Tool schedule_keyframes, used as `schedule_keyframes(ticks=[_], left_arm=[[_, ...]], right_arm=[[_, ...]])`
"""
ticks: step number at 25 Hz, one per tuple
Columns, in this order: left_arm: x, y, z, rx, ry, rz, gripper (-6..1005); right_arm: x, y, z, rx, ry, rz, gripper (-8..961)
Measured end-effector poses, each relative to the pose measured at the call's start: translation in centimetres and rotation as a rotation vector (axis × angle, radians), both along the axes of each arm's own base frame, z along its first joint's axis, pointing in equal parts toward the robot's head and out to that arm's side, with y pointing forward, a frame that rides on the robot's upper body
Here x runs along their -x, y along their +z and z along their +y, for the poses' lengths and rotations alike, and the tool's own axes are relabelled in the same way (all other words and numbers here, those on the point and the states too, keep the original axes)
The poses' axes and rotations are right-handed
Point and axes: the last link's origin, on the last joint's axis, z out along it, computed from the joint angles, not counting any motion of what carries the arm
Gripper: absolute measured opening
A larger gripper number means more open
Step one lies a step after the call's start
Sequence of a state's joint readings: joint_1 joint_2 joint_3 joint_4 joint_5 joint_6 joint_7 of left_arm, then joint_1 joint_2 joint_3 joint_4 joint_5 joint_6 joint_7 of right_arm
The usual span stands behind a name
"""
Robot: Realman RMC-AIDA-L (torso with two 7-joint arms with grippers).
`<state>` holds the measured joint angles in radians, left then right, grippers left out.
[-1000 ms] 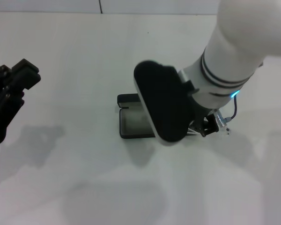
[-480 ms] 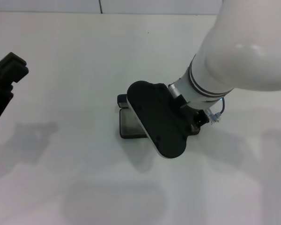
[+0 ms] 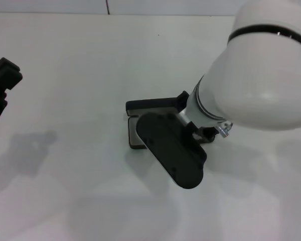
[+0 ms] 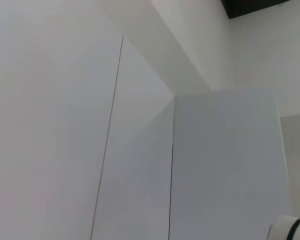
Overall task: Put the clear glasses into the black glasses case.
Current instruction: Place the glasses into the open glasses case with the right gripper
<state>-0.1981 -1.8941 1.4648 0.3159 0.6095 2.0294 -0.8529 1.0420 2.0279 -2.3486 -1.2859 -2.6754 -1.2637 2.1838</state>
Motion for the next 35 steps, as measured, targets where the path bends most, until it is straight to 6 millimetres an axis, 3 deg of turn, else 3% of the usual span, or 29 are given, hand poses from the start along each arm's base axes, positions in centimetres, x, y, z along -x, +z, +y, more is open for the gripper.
schedule_keyframes(ticks=[14,25,35], left_arm=[[0.3,-0.3,-0.5,-0.013,0.019,0.003,89],[0.4,-0.3,-0.5,-0.016,0.020,0.004,90],[0.4,-0.3,-0.4,-0.016,0.022,0.006,90]], right_arm=[[-0.2,-0.6,-0.3,0.004,0.115,-0.042,94],[-1.9,-0.6,-1.3,-0.005,0.271,-0.122,95],[-1.7,-1.0,-1.1,0.010,0.336,-0.118,95]])
